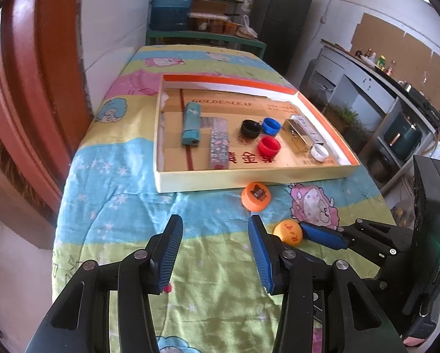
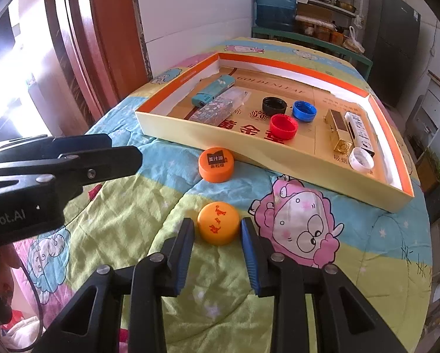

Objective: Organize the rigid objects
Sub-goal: 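Grasp the yellow-orange bottle cap with the right gripper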

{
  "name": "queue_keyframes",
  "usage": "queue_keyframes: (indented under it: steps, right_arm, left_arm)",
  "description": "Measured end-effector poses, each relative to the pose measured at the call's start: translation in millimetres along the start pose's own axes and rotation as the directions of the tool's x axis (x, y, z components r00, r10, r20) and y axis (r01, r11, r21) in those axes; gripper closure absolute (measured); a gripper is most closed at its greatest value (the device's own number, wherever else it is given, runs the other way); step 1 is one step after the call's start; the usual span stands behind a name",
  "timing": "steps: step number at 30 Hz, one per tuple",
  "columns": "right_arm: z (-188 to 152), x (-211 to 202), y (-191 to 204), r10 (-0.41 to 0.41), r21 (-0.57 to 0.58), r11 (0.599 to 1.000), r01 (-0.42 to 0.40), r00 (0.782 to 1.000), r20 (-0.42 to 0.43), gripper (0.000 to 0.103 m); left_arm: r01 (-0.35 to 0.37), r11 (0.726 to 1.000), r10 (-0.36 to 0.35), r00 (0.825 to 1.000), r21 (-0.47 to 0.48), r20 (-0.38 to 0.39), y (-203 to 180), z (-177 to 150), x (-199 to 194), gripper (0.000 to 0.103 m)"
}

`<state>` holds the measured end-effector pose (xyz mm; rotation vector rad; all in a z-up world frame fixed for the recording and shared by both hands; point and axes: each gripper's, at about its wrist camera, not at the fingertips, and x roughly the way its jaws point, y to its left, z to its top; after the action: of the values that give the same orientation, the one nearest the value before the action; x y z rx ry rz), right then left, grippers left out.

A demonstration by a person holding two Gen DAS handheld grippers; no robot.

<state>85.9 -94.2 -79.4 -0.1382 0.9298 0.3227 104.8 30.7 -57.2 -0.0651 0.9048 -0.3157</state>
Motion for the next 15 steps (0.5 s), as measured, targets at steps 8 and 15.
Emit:
queue_keyframes:
  steps: [8,15]
  right_arm:
    - [-7,-14,-14,-0.034,0.032,0.999,0.034,0.999,0.021,0.073]
    - [-17,-34,-38,-0.061,0.093,0.994,0.057,0.997,0.038,0.073]
  left_arm:
    - [0.021,0.995,-0.018,0.999,0.096,-0.034,-34,8,25,0.055]
    - [0.002,0.994,0.006,0.998,0.109,-0.067,-47,14,55,0.055]
